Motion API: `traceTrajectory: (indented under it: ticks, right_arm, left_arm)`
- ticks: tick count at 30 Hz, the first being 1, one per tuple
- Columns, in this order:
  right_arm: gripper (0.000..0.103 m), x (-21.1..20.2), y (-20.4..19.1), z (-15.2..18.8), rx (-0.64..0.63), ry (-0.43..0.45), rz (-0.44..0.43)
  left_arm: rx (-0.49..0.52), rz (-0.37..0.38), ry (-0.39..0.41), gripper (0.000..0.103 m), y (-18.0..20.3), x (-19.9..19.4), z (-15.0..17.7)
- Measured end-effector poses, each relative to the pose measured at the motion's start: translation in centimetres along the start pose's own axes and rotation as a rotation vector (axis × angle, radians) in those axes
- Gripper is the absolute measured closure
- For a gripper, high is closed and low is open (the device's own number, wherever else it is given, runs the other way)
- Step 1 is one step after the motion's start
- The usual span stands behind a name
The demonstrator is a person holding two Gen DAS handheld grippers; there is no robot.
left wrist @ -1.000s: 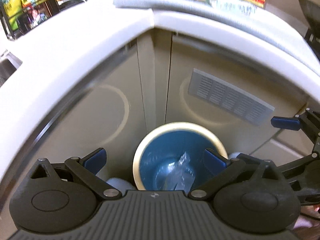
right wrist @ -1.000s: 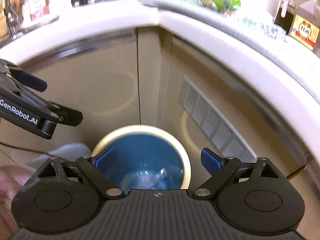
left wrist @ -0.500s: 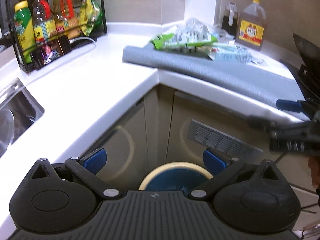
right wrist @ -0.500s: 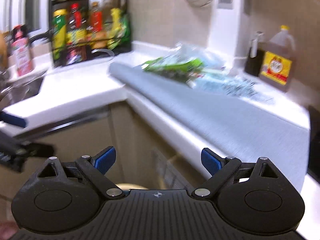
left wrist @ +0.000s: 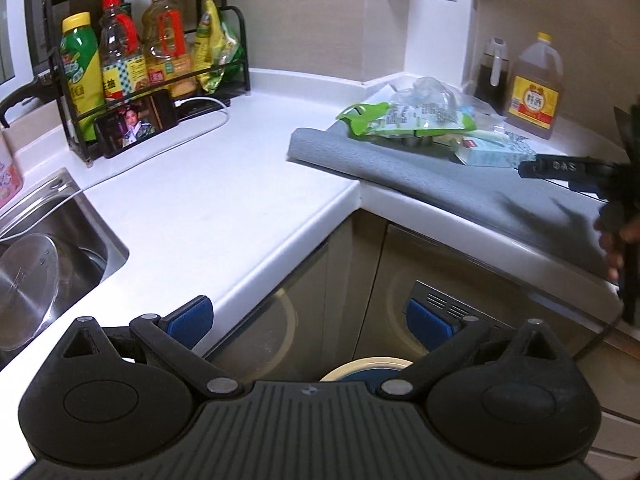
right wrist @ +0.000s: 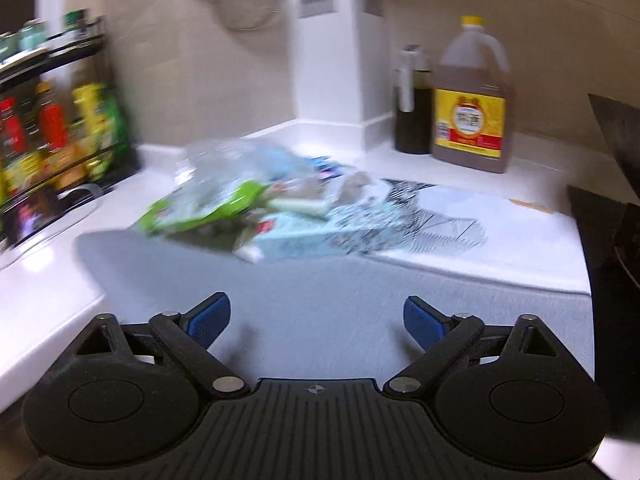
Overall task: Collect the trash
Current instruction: 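Raise both tools back toward the remaining trash on the mat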
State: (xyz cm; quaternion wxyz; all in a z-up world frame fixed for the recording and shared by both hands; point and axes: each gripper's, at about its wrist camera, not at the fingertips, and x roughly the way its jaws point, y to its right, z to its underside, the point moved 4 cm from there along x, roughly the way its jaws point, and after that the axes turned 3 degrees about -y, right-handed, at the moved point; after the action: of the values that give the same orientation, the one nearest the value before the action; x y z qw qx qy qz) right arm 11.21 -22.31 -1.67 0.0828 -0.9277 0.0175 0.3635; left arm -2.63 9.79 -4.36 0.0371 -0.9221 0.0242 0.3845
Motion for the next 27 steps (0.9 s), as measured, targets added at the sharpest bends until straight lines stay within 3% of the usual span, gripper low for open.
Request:
traceTrajectory:
  ticks: [2, 5, 10, 13, 16, 20, 23, 27]
  right_arm:
    - [0.006, 1.5, 0.0, -0.9, -0.010, 0.001, 0.040]
    - [0.006, 3.0, 0.5, -3.0, 0.005, 0.071, 0.126]
    - [0.006, 4.8, 5.7, -6.2, 0.292, 0.113, 0.215]
    - [0.006, 6.7, 8.2, -7.3, 0.328, 0.093, 0.310]
    - [0.006, 9.4, 9.8, -7.6, 0.287, 0.003, 0.353]
    - [0.005, 11.5, 10.4, -6.2, 0.222, -0.118, 0.310]
    - [0.005, 10.3, 8.9, -4.8, 0.122, -0.107, 0.278]
    - [0.005, 7.8, 6.1, -1.8, -0.001, -0.142, 0.141]
  left_arm:
    - [-0.004, -0.005, -0.005, 0.000, -0.3, 0.1, -0.1]
    - [-0.013, -0.011, -0.012, 0.000, -0.7, 0.2, 0.0]
    - [-0.042, -0.029, -0.021, 0.000, -1.7, 0.3, 0.0]
    - [-0.054, -0.035, -0.031, 0.000, -2.1, 0.5, -0.1]
    - [-0.054, -0.033, -0.039, 0.000, -2.0, 0.6, 0.0]
    - [-0.042, -0.030, -0.039, 0.000, -1.6, 0.5, 0.0]
    - [-0.041, -0.022, -0.037, 0.000, -1.3, 0.5, -0.1]
    - [-0.031, -0.006, -0.034, 0.000, -0.8, 0.5, -0.1]
